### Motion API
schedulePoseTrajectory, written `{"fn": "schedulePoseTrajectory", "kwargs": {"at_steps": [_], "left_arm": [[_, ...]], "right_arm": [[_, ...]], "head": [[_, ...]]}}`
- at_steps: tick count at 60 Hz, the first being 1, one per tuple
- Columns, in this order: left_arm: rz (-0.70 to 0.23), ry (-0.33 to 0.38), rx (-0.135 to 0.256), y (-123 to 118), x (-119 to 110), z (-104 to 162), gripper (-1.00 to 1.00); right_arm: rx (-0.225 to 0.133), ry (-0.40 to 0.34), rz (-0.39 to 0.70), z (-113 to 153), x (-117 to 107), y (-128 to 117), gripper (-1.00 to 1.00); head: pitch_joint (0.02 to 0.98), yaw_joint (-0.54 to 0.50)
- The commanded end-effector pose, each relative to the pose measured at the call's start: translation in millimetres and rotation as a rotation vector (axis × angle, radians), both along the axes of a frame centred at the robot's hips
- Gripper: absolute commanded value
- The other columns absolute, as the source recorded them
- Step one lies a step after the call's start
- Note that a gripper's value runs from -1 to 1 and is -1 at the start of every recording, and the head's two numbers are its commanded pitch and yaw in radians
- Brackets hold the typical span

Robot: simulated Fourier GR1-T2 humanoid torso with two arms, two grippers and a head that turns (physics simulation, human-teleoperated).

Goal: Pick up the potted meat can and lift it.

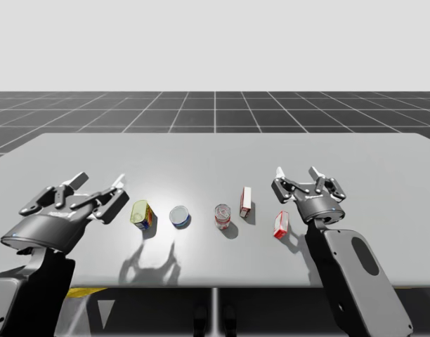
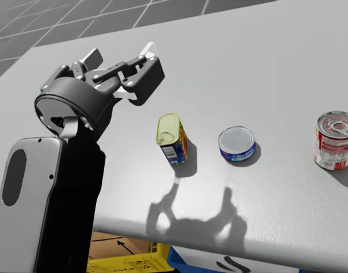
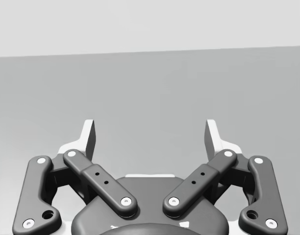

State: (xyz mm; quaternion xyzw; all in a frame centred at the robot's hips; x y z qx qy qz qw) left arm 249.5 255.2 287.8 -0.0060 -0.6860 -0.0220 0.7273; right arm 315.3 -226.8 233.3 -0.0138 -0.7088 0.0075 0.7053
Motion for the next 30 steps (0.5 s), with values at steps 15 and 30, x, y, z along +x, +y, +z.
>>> {"fn": "schedulePoseTrajectory", "kwargs": {"at_steps": [15, 30], "left_arm": [[0.001, 0.104, 0.009, 3.5, -80.7, -27.3, -1.0], [0.013, 0.181, -0.02, -2.6, -94.0, -67.9, -1.0]], "right_arm": [[0.017, 0.003, -0.013, 0.3, -0.3, -3.0, -1.0], [0.022, 0.003, -0.01, 0.9, 0.9, -4.5, -1.0]], "head": [[0.845, 0.4], [0.846, 0.41]]}}
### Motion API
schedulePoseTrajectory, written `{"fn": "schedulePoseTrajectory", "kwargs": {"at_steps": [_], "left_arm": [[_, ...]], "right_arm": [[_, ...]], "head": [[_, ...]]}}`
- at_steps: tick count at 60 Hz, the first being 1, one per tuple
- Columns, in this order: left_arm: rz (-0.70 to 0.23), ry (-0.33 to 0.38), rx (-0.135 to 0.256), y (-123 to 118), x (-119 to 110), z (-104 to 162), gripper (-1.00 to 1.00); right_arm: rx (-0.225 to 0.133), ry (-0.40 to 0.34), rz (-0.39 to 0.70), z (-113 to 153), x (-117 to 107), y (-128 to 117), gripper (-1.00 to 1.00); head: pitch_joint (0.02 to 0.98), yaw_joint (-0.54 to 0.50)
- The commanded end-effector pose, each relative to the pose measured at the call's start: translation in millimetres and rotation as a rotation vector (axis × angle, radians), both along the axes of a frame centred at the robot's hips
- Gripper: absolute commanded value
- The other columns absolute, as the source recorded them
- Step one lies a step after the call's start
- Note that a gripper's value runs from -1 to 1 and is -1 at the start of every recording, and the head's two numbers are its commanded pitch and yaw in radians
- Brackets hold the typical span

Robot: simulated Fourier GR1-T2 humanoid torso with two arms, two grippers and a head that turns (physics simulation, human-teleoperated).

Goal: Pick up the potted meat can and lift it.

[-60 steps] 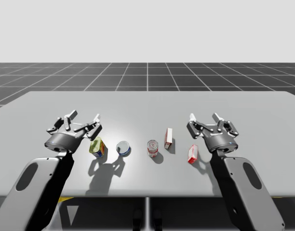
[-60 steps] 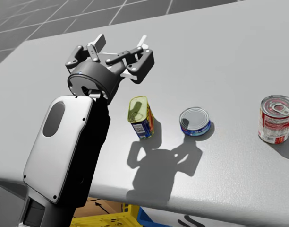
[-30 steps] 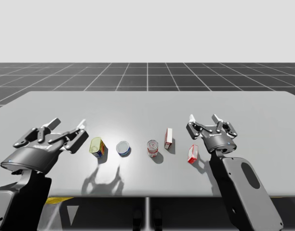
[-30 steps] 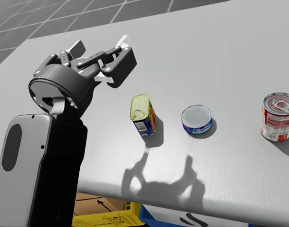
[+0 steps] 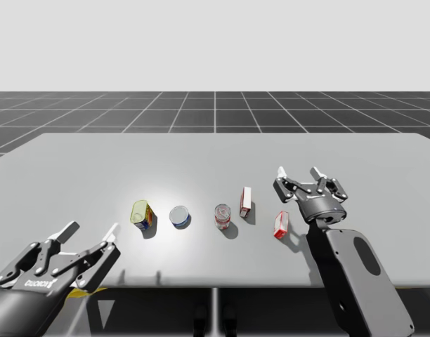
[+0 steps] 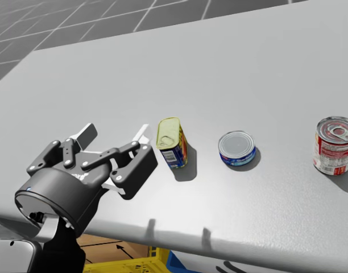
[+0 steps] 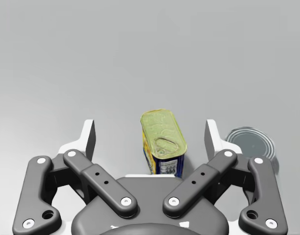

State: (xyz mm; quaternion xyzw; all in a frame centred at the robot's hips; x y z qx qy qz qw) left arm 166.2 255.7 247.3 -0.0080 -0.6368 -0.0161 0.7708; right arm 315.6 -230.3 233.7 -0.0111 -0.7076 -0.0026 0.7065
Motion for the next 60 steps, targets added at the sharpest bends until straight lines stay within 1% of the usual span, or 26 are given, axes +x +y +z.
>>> {"fn": "schedulePoseTrajectory", "kwargs": {"at_steps": [1, 3, 4, 6, 10, 14, 16, 18, 22, 25, 33, 39, 44, 47, 50, 52, 56, 60], "left_arm": [[0.006, 0.053, -0.011, -3.6, -10.3, -30.0, -1.0], [0.016, 0.061, 0.015, -6.6, -8.0, -40.0, -1.0], [0.016, 0.061, 0.015, -6.6, -8.0, -40.0, -1.0], [0.01, 0.078, 0.027, -9.3, -5.0, -49.1, -1.0], [0.024, 0.095, 0.035, -13.3, 0.8, -60.4, -1.0], [0.022, 0.117, 0.023, -16.0, 6.1, -66.9, -1.0], [0.026, 0.122, 0.03, -16.8, 9.3, -69.9, -1.0], [0.024, 0.13, 0.018, -17.8, 12.3, -71.8, -1.0], [0.026, 0.136, 0.019, -18.9, 17.2, -74.6, -1.0], [0.024, 0.143, 0.01, -19.6, 21.4, -77.2, -1.0], [0.028, 0.145, 0.028, -18.8, 35.5, -83.2, -1.0], [0.03, 0.156, 0.021, -17.4, 50.6, -87.1, -1.0], [0.026, 0.16, 0.018, -17.5, 58.8, -88.0, -1.0], [0.024, 0.158, 0.026, -18.6, 65.9, -88.9, -1.0], [0.016, 0.166, 0.019, -19.1, 72.0, -89.7, -1.0], [0.022, 0.168, 0.025, -18.7, 78.7, -91.0, -1.0], [0.013, 0.183, 0.004, -18.6, 83.8, -91.3, -1.0], [0.015, 0.187, 0.001, -18.5, 91.9, -92.6, -1.0]], "right_arm": [[0.005, 0.0, 0.0, 0.6, 0.6, -1.1, -1.0], [0.006, 0.0, -0.001, 0.5, 0.8, -1.3, -1.0], [0.006, 0.0, -0.001, 0.5, 0.8, -1.3, -1.0], [0.006, 0.001, -0.002, 0.5, 0.6, -1.2, -1.0], [0.007, 0.0, -0.004, 0.5, 0.7, -1.3, -1.0], [0.007, 0.001, -0.002, 0.5, 0.8, -1.3, -1.0], [0.009, 0.0, -0.002, 0.7, 1.0, -1.6, -1.0], [0.009, 0.0, -0.001, 0.7, 1.2, -1.7, -1.0], [0.011, 0.0, 0.0, 0.7, 1.4, -2.0, -1.0], [0.011, 0.001, 0.001, 0.4, 1.7, -2.4, -1.0], [0.015, 0.001, 0.001, 0.3, 2.1, -2.8, -1.0], [0.015, 0.001, 0.001, 0.3, 2.2, -2.8, -1.0], [0.015, 0.002, 0.0, 0.1, 2.1, -2.6, -1.0], [0.016, 0.002, -0.001, 0.1, 2.1, -2.6, -1.0], [0.015, 0.003, 0.0, 0.0, 2.2, -2.4, -1.0], [0.016, 0.002, 0.0, 0.0, 2.3, -2.5, -1.0], [0.016, 0.002, -0.001, 0.0, 2.2, -2.7, -1.0], [0.016, 0.002, -0.002, 0.1, 2.2, -2.7, -1.0]], "head": [[0.847, 0.41], [0.849, 0.4], [0.849, 0.4], [0.85, 0.4], [0.853, 0.4], [0.855, 0.4], [0.857, 0.4], [0.857, 0.4], [0.858, 0.4], [0.858, 0.4], [0.857, 0.4], [0.856, 0.39], [0.856, 0.39], [0.857, 0.39], [0.858, 0.39], [0.859, 0.39], [0.858, 0.39], [0.859, 0.38]]}}
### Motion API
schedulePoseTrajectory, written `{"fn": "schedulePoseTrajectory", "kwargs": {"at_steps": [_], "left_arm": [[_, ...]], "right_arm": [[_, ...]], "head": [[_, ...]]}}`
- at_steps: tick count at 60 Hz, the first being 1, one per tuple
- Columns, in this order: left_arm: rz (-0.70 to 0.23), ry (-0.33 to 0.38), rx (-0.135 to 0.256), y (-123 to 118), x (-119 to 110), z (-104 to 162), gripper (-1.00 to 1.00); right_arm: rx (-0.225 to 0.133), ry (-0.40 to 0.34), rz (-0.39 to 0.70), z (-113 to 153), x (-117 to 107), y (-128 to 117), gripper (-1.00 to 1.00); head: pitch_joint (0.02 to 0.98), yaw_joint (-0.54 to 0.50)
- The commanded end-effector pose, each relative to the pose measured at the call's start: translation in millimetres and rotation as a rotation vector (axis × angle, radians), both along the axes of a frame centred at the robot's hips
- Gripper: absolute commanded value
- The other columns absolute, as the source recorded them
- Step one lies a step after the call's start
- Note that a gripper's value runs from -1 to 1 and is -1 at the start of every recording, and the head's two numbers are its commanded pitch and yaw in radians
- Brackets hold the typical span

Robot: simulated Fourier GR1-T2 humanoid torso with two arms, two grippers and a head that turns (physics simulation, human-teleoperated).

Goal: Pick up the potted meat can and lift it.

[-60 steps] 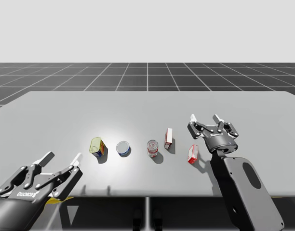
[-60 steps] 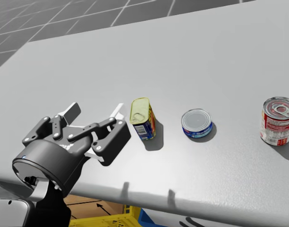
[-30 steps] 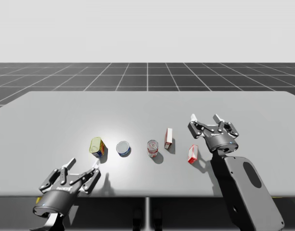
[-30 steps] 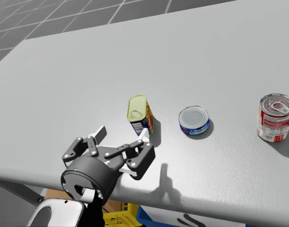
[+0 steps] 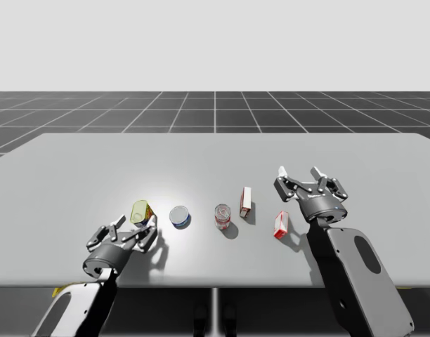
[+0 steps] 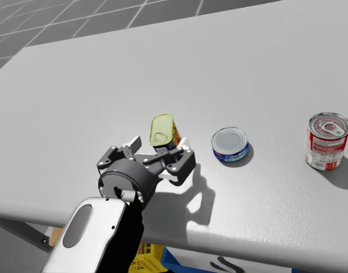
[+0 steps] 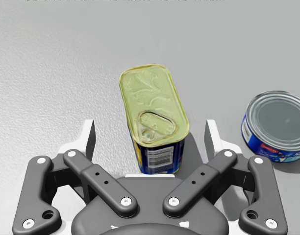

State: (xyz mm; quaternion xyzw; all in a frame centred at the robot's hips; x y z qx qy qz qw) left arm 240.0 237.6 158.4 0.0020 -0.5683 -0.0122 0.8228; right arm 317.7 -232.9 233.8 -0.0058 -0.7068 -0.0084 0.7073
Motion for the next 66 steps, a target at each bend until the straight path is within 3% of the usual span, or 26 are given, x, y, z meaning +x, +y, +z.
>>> {"fn": "schedulePoseTrajectory", "kwargs": {"at_steps": [1, 13, 15, 18, 19, 21, 33, 55, 66], "left_arm": [[-0.005, 0.016, -0.013, -0.3, 19.1, -3.8, -1.0], [-0.007, 0.046, -0.027, -1.7, 29.5, -11.4, -1.0], [-0.008, 0.057, -0.031, -2.0, 29.7, -13.3, -0.87], [-0.01, 0.063, -0.031, -2.2, 28.7, -15.1, -0.47], [-0.018, 0.07, -0.037, -2.3, 28.1, -16.4, 0.09], [-0.025, 0.078, -0.038, -2.6, 26.8, -17.4, 0.97], [-0.034, 0.077, -0.031, -4.5, 24.4, -19.6, 1.0], [-0.04, 0.071, -0.013, -7.4, 22.1, -24.2, 1.0], [-0.04, 0.066, -0.006, -7.3, 22.4, -23.7, 1.0]], "right_arm": [[0.001, 0.0, -0.002, 0.0, 0.1, -0.2, -1.0], [0.001, 0.0, -0.002, -0.1, 0.3, -0.5, -1.0], [0.001, 0.001, -0.002, -0.1, 0.4, -0.5, -1.0], [0.002, -0.001, -0.002, 0.0, 0.4, -0.7, -1.0], [0.002, -0.001, -0.002, 0.1, 0.4, -0.8, -1.0], [0.002, -0.001, -0.003, 0.2, 0.5, -1.0, -1.0], [0.004, 0.0, -0.002, 0.2, 0.7, -0.8, -1.0], [-0.001, -0.002, -0.005, -0.3, 1.0, -1.8, -1.0], [-0.004, -0.002, -0.007, -0.8, 1.1, -2.1, -1.0]], "head": [[0.859, 0.38], [0.857, 0.38], [0.856, 0.38], [0.854, 0.38], [0.853, 0.38], [0.851, 0.38], [0.794, 0.38], [0.523, 0.43], [0.434, 0.44]]}}
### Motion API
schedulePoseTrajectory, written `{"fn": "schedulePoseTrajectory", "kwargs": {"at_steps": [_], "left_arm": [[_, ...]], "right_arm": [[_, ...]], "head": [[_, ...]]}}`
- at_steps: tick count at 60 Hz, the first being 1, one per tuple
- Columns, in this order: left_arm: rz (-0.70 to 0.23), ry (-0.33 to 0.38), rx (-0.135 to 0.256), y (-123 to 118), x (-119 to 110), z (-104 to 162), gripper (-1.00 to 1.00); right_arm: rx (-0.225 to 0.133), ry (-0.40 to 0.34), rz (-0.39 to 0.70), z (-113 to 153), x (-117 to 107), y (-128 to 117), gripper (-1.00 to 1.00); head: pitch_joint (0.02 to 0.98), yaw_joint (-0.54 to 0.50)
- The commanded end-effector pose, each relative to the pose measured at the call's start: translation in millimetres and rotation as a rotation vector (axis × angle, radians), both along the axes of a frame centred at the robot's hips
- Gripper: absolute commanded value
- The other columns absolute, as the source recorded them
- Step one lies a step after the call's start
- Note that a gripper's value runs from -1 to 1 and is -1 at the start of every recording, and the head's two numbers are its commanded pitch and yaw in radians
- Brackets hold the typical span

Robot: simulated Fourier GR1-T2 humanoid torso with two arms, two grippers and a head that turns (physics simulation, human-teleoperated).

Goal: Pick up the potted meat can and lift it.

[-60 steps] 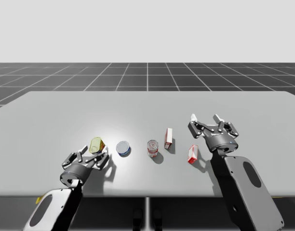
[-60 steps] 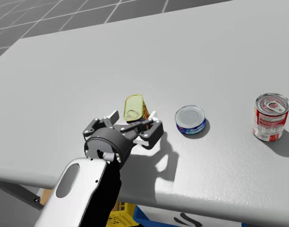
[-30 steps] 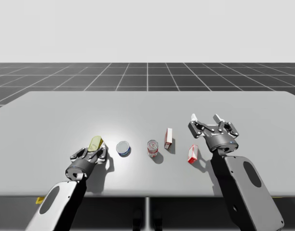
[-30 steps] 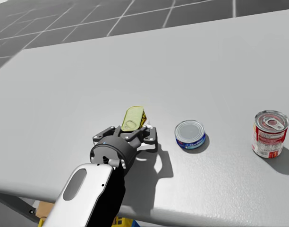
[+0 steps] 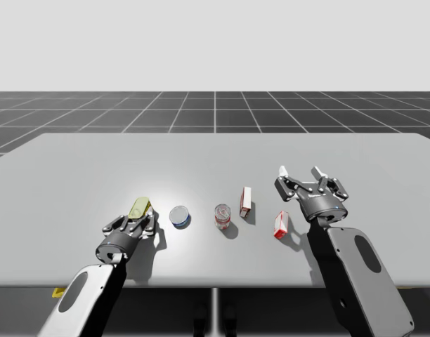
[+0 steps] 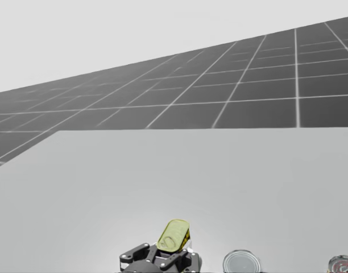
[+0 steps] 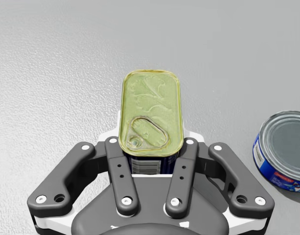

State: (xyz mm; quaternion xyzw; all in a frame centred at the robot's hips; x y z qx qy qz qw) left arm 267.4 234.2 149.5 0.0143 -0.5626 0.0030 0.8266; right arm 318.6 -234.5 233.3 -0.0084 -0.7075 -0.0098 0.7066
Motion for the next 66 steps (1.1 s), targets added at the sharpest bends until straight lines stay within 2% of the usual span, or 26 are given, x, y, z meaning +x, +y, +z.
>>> {"fn": "schedulePoseTrajectory", "kwargs": {"at_steps": [1, 7, 15, 40, 66], "left_arm": [[-0.079, 0.053, -0.011, -3.9, -5.1, -14.7, 1.0], [-0.079, 0.049, -0.008, -3.8, -5.1, -13.4, 1.0], [-0.085, 0.01, -0.005, -2.1, -5.0, 5.3, 1.0], [-0.1, -0.172, 0.049, 6.9, -2.9, 89.0, 1.0], [-0.057, -0.408, 0.121, 16.0, 1.8, 181.2, 1.0]], "right_arm": [[-0.003, 0.0, -0.002, -0.5, 0.1, -0.6, -1.0], [-0.003, -0.001, -0.003, -0.7, 0.2, -1.1, -1.0], [-0.003, -0.002, -0.001, -1.0, 0.5, -1.7, -1.0], [-0.003, -0.003, 0.006, -1.2, 0.9, -3.5, -1.0], [0.003, 0.023, 0.032, -1.3, 0.7, -4.7, -1.0]], "head": [[0.428, 0.44], [0.416, 0.44], [0.415, 0.44], [0.418, 0.45], [0.412, 0.45]]}}
